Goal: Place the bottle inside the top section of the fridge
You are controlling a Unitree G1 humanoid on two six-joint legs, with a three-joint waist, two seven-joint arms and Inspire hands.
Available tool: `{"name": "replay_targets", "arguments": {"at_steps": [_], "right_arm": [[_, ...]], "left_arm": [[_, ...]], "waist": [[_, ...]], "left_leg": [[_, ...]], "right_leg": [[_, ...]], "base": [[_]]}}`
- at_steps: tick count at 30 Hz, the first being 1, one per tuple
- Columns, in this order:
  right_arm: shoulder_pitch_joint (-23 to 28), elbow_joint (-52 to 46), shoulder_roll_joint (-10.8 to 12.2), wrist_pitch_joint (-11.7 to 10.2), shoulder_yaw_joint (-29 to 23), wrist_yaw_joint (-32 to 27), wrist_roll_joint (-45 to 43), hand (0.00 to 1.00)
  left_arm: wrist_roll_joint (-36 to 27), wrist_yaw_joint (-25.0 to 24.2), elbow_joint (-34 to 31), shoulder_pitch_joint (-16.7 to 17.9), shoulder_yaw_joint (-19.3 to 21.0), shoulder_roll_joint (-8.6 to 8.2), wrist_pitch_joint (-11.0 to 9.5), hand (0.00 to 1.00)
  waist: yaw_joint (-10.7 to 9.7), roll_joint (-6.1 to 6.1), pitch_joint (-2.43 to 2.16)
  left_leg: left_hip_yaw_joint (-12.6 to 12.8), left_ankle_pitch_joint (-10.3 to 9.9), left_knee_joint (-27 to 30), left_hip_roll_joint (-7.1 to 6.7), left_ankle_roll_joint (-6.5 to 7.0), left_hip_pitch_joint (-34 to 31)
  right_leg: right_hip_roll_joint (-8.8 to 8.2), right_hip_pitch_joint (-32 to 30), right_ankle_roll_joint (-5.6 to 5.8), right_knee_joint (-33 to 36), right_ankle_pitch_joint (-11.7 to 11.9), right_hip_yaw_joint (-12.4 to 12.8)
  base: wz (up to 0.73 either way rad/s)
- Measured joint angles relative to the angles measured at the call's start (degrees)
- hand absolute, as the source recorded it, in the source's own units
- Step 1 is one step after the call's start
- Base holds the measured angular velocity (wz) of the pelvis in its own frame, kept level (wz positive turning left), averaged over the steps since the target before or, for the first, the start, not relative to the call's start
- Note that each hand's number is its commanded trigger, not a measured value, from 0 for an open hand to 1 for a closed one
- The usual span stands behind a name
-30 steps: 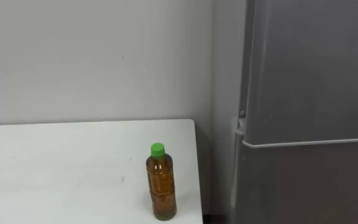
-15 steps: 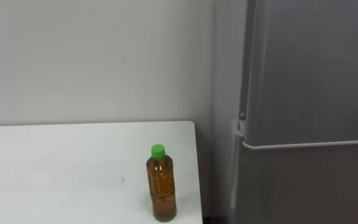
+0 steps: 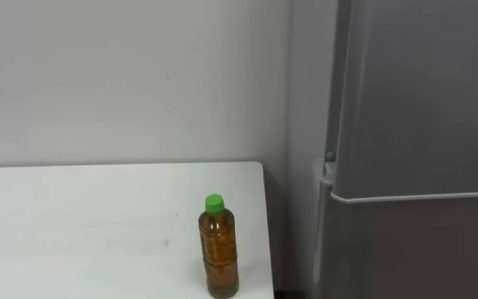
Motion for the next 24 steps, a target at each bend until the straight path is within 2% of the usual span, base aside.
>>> {"name": "replay_targets", "arguments": {"at_steps": [2, 4, 7, 11, 12, 13, 15, 16, 18, 19, 21, 24], "right_arm": [[0.2, -0.1, 0.0, 0.0, -1.4, 0.7, -0.4, 0.0], [0.3, -0.5, -0.1, 0.0, -3.7, 1.6, -2.7, 0.0], [0.2, -0.8, -0.6, -0.1, -4.4, 1.8, -5.3, 0.0], [1.2, -2.3, -0.9, -0.1, -5.2, 1.7, -5.9, 0.0], [1.8, -3.2, -0.8, -0.2, -5.4, 1.7, -6.2, 0.0], [2.0, -3.2, -0.8, -0.6, -5.7, 1.7, -6.2, 0.0], [2.2, -3.2, -0.8, -0.8, -5.8, 1.8, -6.3, 0.0], [2.3, -3.5, -0.7, -0.9, -6.2, 1.7, -6.4, 0.0], [2.7, -3.8, -0.6, -1.2, -6.8, 1.8, -6.3, 0.0], [3.1, -4.3, -0.6, -1.2, -7.2, 1.7, -6.4, 0.0], [3.6, -4.9, -0.3, -1.3, -7.9, 1.5, -6.8, 0.0], [3.9, -5.3, -0.1, -1.3, -9.1, 1.6, -8.4, 0.0]], "left_arm": [[-1.5, 0.9, -2.6, 0.2, 1.8, -0.01, 0.1, 0.0], [-3.2, 2.4, -9.9, 0.5, 4.4, 0.0, 0.2, 0.0], [-3.2, 3.4, -14.3, -1.4, 5.4, 0.94, -1.2, 0.0], [-3.5, 5.1, -21.1, -2.4, 6.7, 1.1, -1.3, 0.0], [-5.2, 6.0, -24.2, -2.3, 7.4, 1.13, -1.3, 0.0], [-6.2, 7.3, -28.1, -2.3, 7.7, 1.26, -1.3, 0.0], [-7.5, 8.9, -34.0, -2.4, 7.9, 1.82, -1.7, 0.0], [-7.5, 9.6, -36.0, -3.2, 8.0, 2.48, -2.4, 0.0], [-7.4, 10.8, -38.2, -4.8, 8.9, 3.1, -2.7, 0.0], [-7.0, 11.5, -39.7, -5.6, 9.7, 3.11, -2.7, 0.0], [-6.2, 12.4, -42.9, -6.5, 11.2, 3.18, -2.7, 0.0], [-6.3, 13.5, -48.9, -7.8, 13.7, 3.41, -2.7, 0.0]], "waist": [[0.1, 0.5, -0.04], [0.3, 0.82, 0.06], [0.8, 1.53, 0.08], [1.3, 2.13, 0.04], [1.3, 2.24, 0.05], [1.2, 2.71, -0.15], [1.2, 2.49, 0.07], [1.3, 2.77, -0.02], [1.3, 3.13, -0.17], [1.4, 2.97, -0.17], [1.3, 3.46, -0.29], [1.3, 3.57, -0.12]], "left_leg": [[0.0, -0.1, 0.2, 0.07, -0.02, 0.0], [-0.1, -0.1, 0.2, 0.07, -0.01, 0.0], [-0.4, 0.0, 0.4, 0.1, 0.0, -0.1], [-0.5, 0.0, 0.5, 0.14, 0.02, 0.0], [-0.5, 0.0, 0.5, 0.14, 0.02, 0.0], [-0.6, 0.0, 0.6, 0.16, 0.02, -0.1], [-0.7, 0.0, 0.6, 0.15, 0.02, -0.4], [-0.6, 0.0, 0.5, 0.15, 0.01, -0.4], [-0.4, 0.0, 0.3, 0.15, 0.01, -0.2], [-0.3, 0.0, 0.2, 0.15, 0.0, 0.1], [-0.4, 0.0, 0.2, 0.15, 0.01, 0.1], [-0.4, 0.0, 0.2, 0.13, 0.01, 0.2]], "right_leg": [[0.04, 0.1, -0.01, 0.1, 0.0, 0.0], [0.02, 0.1, -0.02, 0.3, 0.0, 0.0], [0.03, 0.0, -0.04, 0.7, 0.0, 0.2], [0.04, -0.1, -0.04, 0.8, 0.0, 0.2], [0.05, -0.2, -0.04, 0.8, 0.0, 0.2], [0.08, -0.3, -0.04, 0.8, 0.0, 0.2], [0.08, -0.4, -0.04, 0.8, 0.0, 0.0], [0.09, -0.5, -0.04, 0.8, 0.0, 0.1], [0.13, -0.4, -0.04, 0.8, 0.0, 0.3], [0.14, -0.4, -0.04, 0.8, 0.0, 0.5], [0.16, -0.3, -0.05, 0.8, 0.0, 0.6], [0.16, -0.4, -0.05, 0.7, 0.0, 0.8]], "base": [[0.0], [0.0], [0.0], [0.0], [0.0], [0.0], [0.0], [0.0], [-0.04], [-0.07], [-0.03], [-0.01]]}}
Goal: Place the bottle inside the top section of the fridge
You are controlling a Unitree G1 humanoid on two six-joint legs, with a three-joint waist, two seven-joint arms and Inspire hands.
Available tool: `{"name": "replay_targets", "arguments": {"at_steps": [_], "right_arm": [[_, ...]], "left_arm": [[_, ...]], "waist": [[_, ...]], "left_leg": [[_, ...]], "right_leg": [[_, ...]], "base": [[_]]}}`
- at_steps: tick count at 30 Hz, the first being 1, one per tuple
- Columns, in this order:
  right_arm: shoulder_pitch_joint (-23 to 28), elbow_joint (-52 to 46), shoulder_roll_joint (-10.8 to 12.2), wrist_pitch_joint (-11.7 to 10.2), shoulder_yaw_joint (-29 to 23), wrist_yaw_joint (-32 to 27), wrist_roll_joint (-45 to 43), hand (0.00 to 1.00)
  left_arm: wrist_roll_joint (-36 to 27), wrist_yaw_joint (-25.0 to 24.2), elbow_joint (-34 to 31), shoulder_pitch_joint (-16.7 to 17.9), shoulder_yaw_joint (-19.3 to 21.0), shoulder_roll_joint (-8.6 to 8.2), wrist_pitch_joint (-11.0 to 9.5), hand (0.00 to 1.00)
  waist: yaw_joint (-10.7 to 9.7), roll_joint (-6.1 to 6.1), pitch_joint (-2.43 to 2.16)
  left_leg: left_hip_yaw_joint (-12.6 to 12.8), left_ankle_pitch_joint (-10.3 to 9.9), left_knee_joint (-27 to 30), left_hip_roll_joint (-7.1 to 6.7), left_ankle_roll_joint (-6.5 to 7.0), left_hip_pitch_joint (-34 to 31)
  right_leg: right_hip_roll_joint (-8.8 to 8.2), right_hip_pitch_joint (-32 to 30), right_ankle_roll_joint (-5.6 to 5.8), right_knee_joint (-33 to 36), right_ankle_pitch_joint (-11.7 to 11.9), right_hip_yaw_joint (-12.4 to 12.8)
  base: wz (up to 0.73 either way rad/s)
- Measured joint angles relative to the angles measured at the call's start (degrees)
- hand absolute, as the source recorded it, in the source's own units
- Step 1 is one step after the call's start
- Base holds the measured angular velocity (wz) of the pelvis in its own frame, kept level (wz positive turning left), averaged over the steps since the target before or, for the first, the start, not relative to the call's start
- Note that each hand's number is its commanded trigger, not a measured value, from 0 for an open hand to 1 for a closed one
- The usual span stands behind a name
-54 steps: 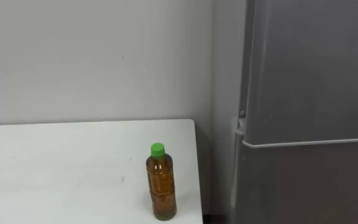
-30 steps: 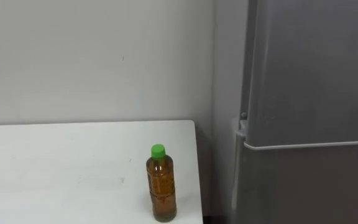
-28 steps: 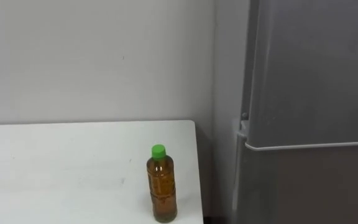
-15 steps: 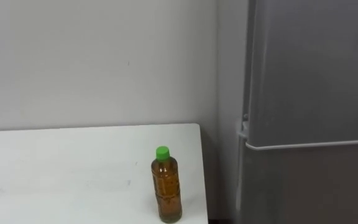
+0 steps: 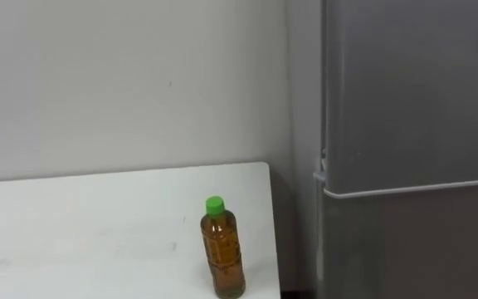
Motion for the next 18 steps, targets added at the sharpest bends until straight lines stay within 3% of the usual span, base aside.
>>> {"name": "replay_targets", "arguments": {"at_steps": [5, 12, 15, 18], "right_arm": [[-0.2, -0.3, -0.1, 0.4, -0.1, 0.0, -0.3, 0.0], [-1.1, -0.3, 0.4, 1.5, 0.2, 0.0, 0.1, 0.0], [-1.8, 0.0, 0.8, 1.5, 0.6, -0.1, -0.2, 0.0], [-2.4, 0.0, 1.0, 1.4, 1.0, -0.3, -0.2, 0.0]], "left_arm": [[-0.2, 0.4, -5.6, -1.4, 0.4, 0.31, 0.0, 0.0], [-1.4, 0.7, -9.6, -6.5, 0.2, 0.58, 0.6, 0.0], [-1.3, 0.6, -10.5, -10.0, -1.9, 1.98, 0.6, 0.0], [-1.3, -0.7, -11.6, -11.7, -4.5, 2.18, 0.6, 0.0]], "waist": [[-0.3, 0.11, 0.08], [-1.5, -0.24, 0.27], [-2.1, -0.63, 0.84], [-3.6, -0.7, 0.89]], "left_leg": [[-0.1, 0.0, -0.1, -0.03, 0.0, -0.1], [-1.0, 0.0, 0.1, -0.06, -0.01, -0.3], [-1.2, 0.0, 0.1, -0.03, -0.01, -0.3], [-1.2, 0.0, 0.0, -0.08, -0.01, -0.4]], "right_leg": [[0.01, -0.1, 0.0, 0.1, 0.0, 0.0], [0.19, 0.0, -0.02, 0.0, 0.0, 0.2], [0.32, 0.1, -0.05, 0.0, 0.0, 0.6], [0.3, 0.1, -0.12, 0.0, 0.1, 0.6]], "base": [[0.0], [0.02], [0.01], [0.03]]}}
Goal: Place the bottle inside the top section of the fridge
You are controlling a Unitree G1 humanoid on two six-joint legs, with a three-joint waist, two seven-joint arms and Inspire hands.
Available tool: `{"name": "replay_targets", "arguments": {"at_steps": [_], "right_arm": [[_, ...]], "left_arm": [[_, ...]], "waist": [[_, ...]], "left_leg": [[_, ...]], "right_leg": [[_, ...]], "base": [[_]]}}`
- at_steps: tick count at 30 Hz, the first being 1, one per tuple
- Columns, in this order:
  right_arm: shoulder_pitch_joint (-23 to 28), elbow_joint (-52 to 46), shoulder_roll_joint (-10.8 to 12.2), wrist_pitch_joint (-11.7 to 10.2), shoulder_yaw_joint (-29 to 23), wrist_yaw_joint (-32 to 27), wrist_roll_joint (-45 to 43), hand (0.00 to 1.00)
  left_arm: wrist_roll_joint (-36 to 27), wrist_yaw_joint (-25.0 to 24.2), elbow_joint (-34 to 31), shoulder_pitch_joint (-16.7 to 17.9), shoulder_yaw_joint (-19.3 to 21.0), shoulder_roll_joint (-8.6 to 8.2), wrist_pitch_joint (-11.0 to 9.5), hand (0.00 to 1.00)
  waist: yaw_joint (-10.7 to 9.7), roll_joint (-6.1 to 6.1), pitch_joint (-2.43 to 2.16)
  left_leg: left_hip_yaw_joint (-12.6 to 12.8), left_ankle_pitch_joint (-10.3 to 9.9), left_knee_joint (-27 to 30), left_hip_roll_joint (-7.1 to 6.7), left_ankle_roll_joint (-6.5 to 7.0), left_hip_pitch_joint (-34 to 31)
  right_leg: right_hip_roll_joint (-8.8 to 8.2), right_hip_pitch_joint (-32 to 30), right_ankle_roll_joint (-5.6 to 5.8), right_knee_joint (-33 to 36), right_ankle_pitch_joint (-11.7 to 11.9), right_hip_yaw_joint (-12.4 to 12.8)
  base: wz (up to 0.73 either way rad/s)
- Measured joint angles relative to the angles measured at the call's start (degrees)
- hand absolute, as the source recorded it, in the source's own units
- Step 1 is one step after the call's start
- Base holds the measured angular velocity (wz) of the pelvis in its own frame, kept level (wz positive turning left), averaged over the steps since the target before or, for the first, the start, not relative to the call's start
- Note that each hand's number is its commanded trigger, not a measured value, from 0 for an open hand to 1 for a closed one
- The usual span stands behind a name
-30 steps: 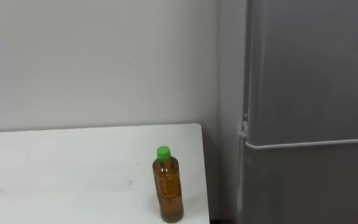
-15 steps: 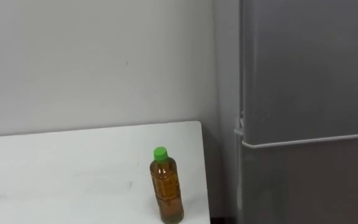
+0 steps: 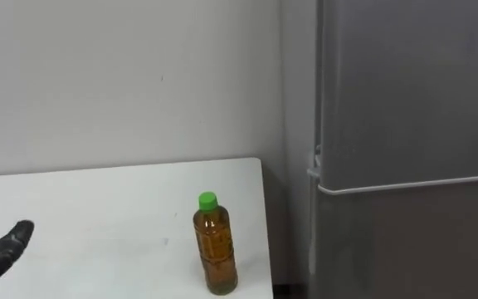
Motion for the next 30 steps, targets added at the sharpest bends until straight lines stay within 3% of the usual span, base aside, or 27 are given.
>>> {"name": "replay_targets", "arguments": {"at_steps": [6, 12, 19, 23, 25, 30], "right_arm": [[-1.1, 0.4, 0.0, 0.3, 0.3, 0.3, 0.0, 0.0], [-2.2, 0.6, 0.0, 0.6, 1.6, 0.6, 0.9, 0.0], [-4.3, 3.3, -0.3, 1.6, 2.8, 0.6, 2.1, 0.0], [-5.1, 4.4, -0.7, 1.8, 2.8, 0.7, 2.1, 0.0], [-5.7, 4.8, -1.3, 2.7, 2.9, 0.9, 2.3, 0.0], [-6.4, 5.2, -1.6, 4.0, 3.1, 1.3, 2.3, 0.0]], "left_arm": [[0.6, -4.7, -6.9, -2.9, -5.7, 0.01, 2.6, 0.0], [0.0, -7.5, -13.1, -6.3, -10.7, 0.08, 3.3, 0.0], [0.0, -10.6, -13.3, -12.2, -14.6, 0.18, 4.4, 0.0], [0.0, -12.2, -13.5, -12.4, -15.1, 0.21, 5.0, 0.0], [0.0, -12.3, -13.9, -12.5, -15.8, 0.24, 5.7, 0.0], [0.0, -13.7, -15.7, -13.3, -17.4, 0.26, 7.4, 0.0]], "waist": [[-2.3, 0.19, -0.07], [-4.5, 0.15, -0.11], [-5.4, 0.0, 0.01], [-6.4, 0.25, -0.24], [-6.7, 0.69, -0.68], [-7.7, 0.75, -0.72]], "left_leg": [[0.2, 0.0, 0.4, 0.02, 0.0, -0.8], [0.3, 0.0, 0.5, 0.02, 0.01, -0.6], [0.3, 0.0, 0.2, 0.02, 0.01, 0.1], [0.3, 0.0, 0.1, 0.02, 0.01, 0.1], [0.3, 0.0, 0.1, 0.0, 0.02, -0.1], [0.0, 0.0, 0.5, -0.01, 0.02, 0.2]], "right_leg": [[0.04, -1.0, 0.0, 0.0, 0.0, 0.8], [0.04, -0.6, 0.0, 0.0, 0.0, 1.1], [0.11, -0.2, 0.0, -0.2, 0.0, 1.5], [0.11, -0.2, 0.0, -0.1, 0.0, 1.6], [0.11, -0.1, 0.0, -0.1, 0.0, 1.6], [0.11, -0.1, -0.01, -0.1, 0.0, 1.6]], "base": [[-0.02], [-0.03], [-0.01], [0.0], [0.0], [0.01]]}}
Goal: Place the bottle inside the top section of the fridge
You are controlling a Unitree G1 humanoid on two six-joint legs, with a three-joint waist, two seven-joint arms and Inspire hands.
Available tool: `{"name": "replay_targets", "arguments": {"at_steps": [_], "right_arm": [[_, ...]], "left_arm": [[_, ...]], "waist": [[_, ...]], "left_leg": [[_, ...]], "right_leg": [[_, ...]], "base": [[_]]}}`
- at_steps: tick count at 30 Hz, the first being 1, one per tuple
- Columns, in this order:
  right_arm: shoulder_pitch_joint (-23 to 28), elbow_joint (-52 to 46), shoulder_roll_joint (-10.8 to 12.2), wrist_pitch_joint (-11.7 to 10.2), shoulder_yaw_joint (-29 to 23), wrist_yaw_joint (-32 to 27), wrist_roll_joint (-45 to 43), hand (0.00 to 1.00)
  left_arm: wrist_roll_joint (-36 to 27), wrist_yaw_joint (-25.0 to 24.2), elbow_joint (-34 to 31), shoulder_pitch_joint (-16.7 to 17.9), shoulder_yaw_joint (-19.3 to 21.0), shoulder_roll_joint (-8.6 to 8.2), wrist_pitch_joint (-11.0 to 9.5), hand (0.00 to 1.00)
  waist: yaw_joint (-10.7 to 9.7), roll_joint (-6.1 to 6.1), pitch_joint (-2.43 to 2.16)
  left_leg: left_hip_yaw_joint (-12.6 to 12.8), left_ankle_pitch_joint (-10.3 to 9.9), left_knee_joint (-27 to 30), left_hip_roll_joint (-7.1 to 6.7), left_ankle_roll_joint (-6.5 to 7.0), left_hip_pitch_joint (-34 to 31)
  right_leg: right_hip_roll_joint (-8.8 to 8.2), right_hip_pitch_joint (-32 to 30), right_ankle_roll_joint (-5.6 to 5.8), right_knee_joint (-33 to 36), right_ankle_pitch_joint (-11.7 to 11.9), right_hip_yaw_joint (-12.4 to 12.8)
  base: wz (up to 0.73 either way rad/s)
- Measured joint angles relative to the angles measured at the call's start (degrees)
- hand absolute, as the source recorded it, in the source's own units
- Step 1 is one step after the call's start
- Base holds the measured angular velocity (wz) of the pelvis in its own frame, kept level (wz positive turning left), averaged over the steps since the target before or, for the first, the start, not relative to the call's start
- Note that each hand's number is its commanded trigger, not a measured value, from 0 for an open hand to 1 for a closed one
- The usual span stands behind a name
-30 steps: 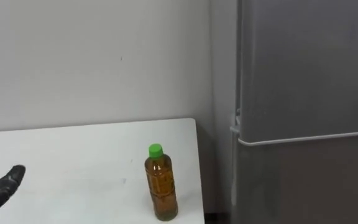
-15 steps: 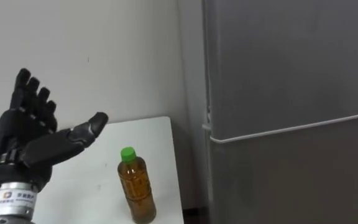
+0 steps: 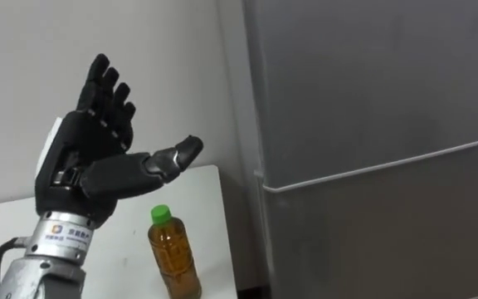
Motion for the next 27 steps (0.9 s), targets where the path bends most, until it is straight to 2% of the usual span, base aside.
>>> {"name": "replay_targets", "arguments": {"at_steps": [2, 4, 10, 20, 22, 25, 27], "right_arm": [[-0.3, 0.1, 0.0, 0.4, 0.0, 0.0, 0.0, 0.0], [-0.7, 0.1, 0.0, 1.3, 0.0, 0.0, 0.0, 0.0], [-1.3, 0.1, -0.3, 2.8, 0.0, 0.3, 0.0, 0.0], [-1.1, -0.6, -0.7, 2.9, 1.1, 0.5, 0.2, 0.0], [-1.2, -0.9, -1.0, 3.1, 1.7, 0.5, 0.1, 0.0], [-1.2, -0.9, -1.2, 3.4, 1.8, 0.5, 0.1, 0.0], [-1.2, -0.9, -1.4, 3.4, 2.1, 0.5, 0.2, 0.0]], "left_arm": [[0.0, -0.2, 0.0, -1.3, -1.0, 0.02, 0.5, 0.0], [0.0, -1.1, 0.0, -3.2, -1.9, 0.02, 2.0, 0.0], [0.0, -2.8, 0.0, -6.2, -3.6, 0.03, 3.6, 0.0], [0.0, -4.8, -0.5, -6.3, -4.5, 0.04, 6.4, 0.0], [0.0, -5.2, -3.0, -6.3, -6.0, 0.6, 7.1, 0.0], [0.0, -6.8, -5.9, -6.4, -7.1, 1.86, 7.1, 0.0], [0.0, -7.2, -6.9, -6.4, -7.3, 1.92, 7.1, 0.0]], "waist": [[-0.1, -0.11, 0.09], [-0.1, -0.21, 0.17], [-0.3, 0.01, 0.19], [-0.3, 0.49, -0.11], [-0.2, 0.57, -0.17], [-0.2, 0.61, -0.18], [-0.2, 0.75, -0.19]], "left_leg": [[0.0, 0.0, 0.0, 0.0, 0.0, -0.1], [0.0, 0.0, 0.0, 0.0, 0.0, -0.1], [0.2, 0.0, 0.0, 0.01, 0.0, -0.1], [0.2, 0.0, 0.3, 0.01, 0.0, -1.2], [0.1, 0.0, 0.3, 0.01, 0.0, -1.5], [0.1, 0.0, 0.3, 0.01, 0.0, -1.6], [0.1, 0.0, 0.3, 0.0, 0.0, -1.5]], "right_leg": [[0.0, -0.1, -0.01, 0.0, 0.0, 0.1], [0.0, -0.1, -0.01, 0.0, 0.0, 0.1], [0.13, -0.2, -0.01, -0.2, 0.0, 0.8], [0.23, -1.0, -0.13, -0.6, 0.1, 1.5], [0.23, -1.1, -0.13, -0.7, 0.1, 1.4], [0.23, -1.0, -0.14, -0.7, 0.1, 1.4], [0.23, -1.0, -0.14, -0.7, 0.1, 1.4]], "base": [[0.0], [0.0], [0.0], [0.0], [0.0], [0.0], [0.0]]}}
